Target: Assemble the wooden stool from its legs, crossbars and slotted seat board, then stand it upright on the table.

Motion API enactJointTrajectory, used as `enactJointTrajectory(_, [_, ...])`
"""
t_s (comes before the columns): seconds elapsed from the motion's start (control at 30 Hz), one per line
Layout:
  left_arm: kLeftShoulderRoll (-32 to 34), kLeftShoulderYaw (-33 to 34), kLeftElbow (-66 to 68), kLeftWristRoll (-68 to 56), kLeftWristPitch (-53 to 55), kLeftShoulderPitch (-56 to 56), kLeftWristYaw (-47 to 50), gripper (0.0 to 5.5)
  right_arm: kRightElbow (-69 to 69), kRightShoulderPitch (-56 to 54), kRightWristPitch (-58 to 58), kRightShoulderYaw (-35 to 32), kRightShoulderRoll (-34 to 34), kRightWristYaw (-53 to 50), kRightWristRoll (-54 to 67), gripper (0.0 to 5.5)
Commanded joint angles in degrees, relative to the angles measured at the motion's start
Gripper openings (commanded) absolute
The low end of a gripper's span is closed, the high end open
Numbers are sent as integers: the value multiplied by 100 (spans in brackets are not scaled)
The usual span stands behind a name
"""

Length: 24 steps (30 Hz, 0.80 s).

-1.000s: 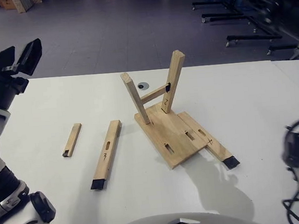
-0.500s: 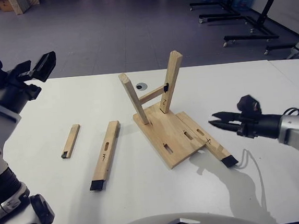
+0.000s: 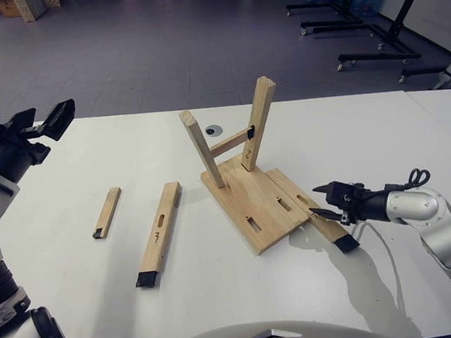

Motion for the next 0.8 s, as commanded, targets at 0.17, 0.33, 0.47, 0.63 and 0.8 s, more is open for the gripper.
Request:
enactJointTrajectory(0.17, [-21,-215,-7,198,-170,40,-169,540,-309,-82,9,431,345,47,-200,241])
enactJointTrajectory(0.33, [-25,-280,-18,273,-207,46,-236,540,-612,-114,290,599,546,2,-200,241])
enactJointTrajectory(0.47, [-18,-295,39,347,-254,42,-208,540,-854,-190,598,593,712,-89,-134,241])
enactJointTrajectory(0.63, [-11,-155,-41,321,-90,-32,9,540,-985,-445,1010,24,708,-49,367,241])
enactJointTrajectory(0.8, [-209,-38,-845,-357,1294,-195,1148,540,-703,-563,1438,-1350,591,-261,1072,241])
